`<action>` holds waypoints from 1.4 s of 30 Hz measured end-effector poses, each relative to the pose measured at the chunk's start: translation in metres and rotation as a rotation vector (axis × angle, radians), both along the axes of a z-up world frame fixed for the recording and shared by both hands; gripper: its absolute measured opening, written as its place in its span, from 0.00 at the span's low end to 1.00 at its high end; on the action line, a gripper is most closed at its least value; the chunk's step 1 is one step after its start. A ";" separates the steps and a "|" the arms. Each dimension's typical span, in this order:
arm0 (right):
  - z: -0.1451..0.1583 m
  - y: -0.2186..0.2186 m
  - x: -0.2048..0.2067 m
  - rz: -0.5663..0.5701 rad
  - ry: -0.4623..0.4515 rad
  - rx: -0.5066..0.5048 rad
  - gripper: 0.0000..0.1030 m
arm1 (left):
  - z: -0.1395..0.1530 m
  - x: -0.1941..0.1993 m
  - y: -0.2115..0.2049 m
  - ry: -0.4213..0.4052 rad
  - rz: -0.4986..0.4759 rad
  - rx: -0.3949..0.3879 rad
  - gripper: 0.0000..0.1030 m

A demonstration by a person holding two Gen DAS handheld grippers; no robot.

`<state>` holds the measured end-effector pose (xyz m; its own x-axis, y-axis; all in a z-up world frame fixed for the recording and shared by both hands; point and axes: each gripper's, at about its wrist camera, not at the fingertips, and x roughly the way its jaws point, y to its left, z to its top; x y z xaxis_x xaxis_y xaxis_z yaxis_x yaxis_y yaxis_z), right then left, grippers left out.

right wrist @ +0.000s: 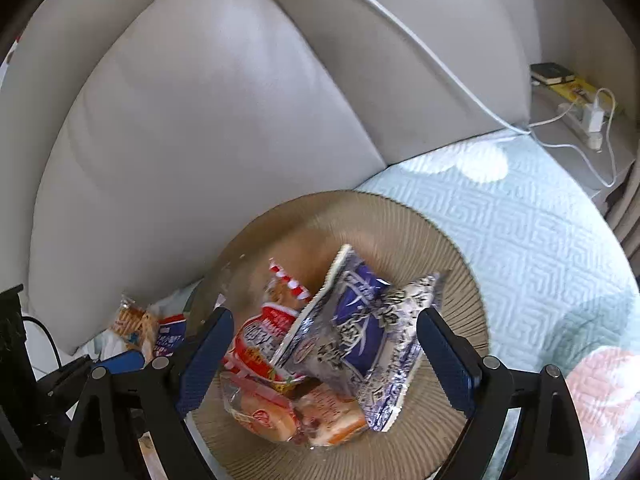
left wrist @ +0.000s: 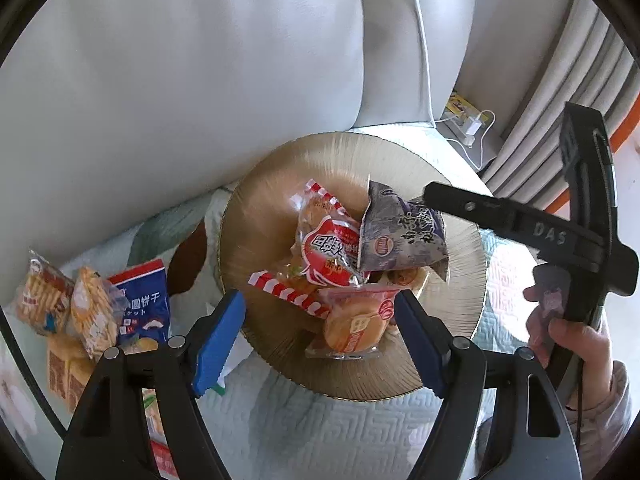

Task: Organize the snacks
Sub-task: 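Release the blue-white bag from right tool while left tool releases the bun, then move left tool to the yellow wafer pack while right tool approaches the red packet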

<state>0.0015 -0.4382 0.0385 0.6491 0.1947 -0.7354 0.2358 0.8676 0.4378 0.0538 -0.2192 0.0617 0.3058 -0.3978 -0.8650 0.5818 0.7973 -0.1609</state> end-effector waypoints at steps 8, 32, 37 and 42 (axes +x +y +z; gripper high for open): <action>0.000 -0.002 -0.002 -0.008 0.005 0.009 0.89 | -0.011 0.005 0.009 -0.018 0.043 0.049 0.73; 0.006 0.075 0.016 0.170 0.023 -0.034 0.89 | -0.019 0.014 0.057 0.011 0.149 0.046 0.73; 0.010 0.096 0.021 0.227 0.032 -0.055 0.89 | -0.016 0.018 0.081 -0.004 0.193 0.050 0.73; 0.012 0.117 0.026 0.281 0.039 -0.066 0.89 | -0.014 0.024 0.111 -0.007 0.243 0.048 0.73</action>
